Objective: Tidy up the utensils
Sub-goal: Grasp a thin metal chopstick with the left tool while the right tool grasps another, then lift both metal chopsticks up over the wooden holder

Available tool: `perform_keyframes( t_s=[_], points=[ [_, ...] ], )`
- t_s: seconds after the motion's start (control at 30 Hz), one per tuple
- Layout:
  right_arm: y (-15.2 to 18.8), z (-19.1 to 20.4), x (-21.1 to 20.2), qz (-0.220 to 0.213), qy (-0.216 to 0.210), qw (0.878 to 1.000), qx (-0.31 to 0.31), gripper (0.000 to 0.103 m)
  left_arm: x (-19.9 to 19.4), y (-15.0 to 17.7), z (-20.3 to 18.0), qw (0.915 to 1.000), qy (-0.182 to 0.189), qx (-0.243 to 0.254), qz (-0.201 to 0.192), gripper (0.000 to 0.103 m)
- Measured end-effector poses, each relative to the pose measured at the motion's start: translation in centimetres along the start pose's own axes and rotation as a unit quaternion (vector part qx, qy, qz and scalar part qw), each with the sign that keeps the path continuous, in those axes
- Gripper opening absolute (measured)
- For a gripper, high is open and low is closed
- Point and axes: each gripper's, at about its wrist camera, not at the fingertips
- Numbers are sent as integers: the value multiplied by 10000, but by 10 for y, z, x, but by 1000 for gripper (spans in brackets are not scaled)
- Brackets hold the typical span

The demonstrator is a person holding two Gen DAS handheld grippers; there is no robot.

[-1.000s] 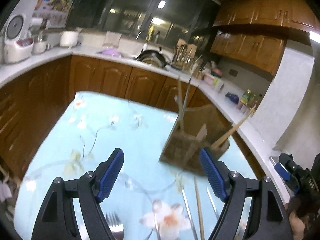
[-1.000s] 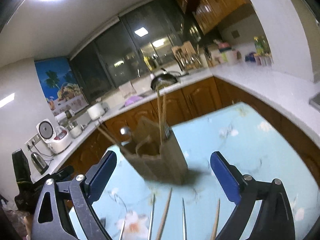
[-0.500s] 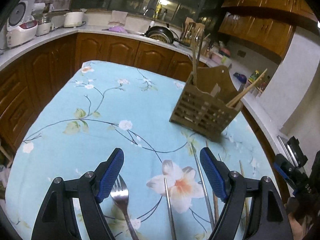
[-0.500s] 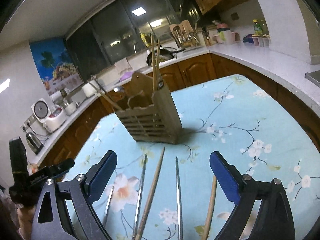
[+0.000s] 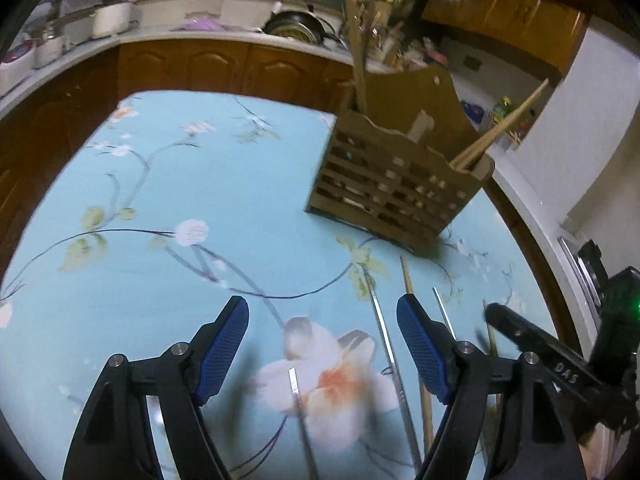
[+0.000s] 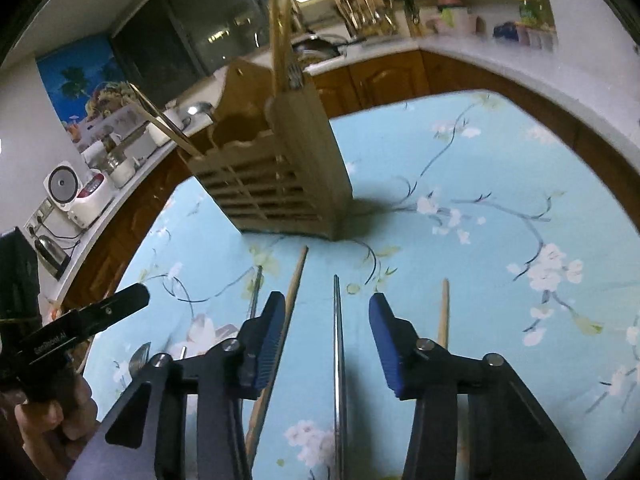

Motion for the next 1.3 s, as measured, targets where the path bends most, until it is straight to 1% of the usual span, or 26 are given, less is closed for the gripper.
perform_keyframes(
  t_s=[0.17,0.23,0.27,0.37,0.4,0.43,0.47,0.53,0.63,0.73,0.87,0.97,1.0,1.03,1.07,1.13,1.17,1.23,1.3],
  points=[
    [-6,-4,17,227,131,9996,-111,34,35,-20,-14,9991,-79,232,351,65],
    [-7,-5,19,259,168,9994,-155,33,51,-27,-19,9982,-90,299,507,61],
    [-7,-6,20,261,171,9994,-155,32,58,-30,-21,9978,-92,333,566,60],
    [-10,-11,20,267,171,9994,-122,31,78,-36,-28,9967,-150,466,653,54],
    [-11,-12,20,276,162,9994,-117,30,86,-37,-30,9958,-188,523,724,46],
    [-11,-13,20,285,155,9994,-117,30,91,-38,-32,9953,-249,596,726,40],
    [-12,-13,20,293,156,9994,-131,30,92,-36,-34,9943,-383,738,665,39],
    [-14,-11,23,315,145,9993,-171,30,92,-32,-37,9918,-506,972,654,33],
    [-16,-5,30,401,144,9986,-300,30,87,-26,-34,9881,-527,1227,763,26],
    [-17,4,37,492,210,9973,-501,30,81,-27,-24,9886,-444,1121,897,26],
    [-22,16,45,601,394,9941,-807,29,81,-35,-20,9905,-439,911,927,26],
    [-26,20,54,772,553,9904,-1007,28,86,-36,-27,9891,-572,1059,846,25],
    [-27,22,55,785,627,9888,-1100,27,88,-36,-29,9885,-625,1108,815,22],
    [-28,25,57,791,757,9866,-1213,24,90,-35,-32,9877,-706,1158,782,18],
    [-27,26,58,785,871,9849,-1277,18,92,-34,-34,9868,-774,1215,743,16],
    [-27,26,59,780,1017,9826,-1344,12,93,-32,-37,9860,-783,1300,684,9],
    [-26,26,58,774,1072,9821,-1342,6,93,-31,-37,9858,-799,1319,664,9],
    [-26,24,57,766,1036,9832,-1297,5,92,-30,-37,9862,-782,1302,657,5],
    [-25,20,52,764,872,9866,-1145,4,89,-29,-34,9878,-666,1221,697,3]
  ],
)
Point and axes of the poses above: each gripper's, at about its wrist camera, not at the fingertips, and x roughly the way its jaws point, z to its left, y to its underside, and after that the axes turned 12 degrees about z, right-handed
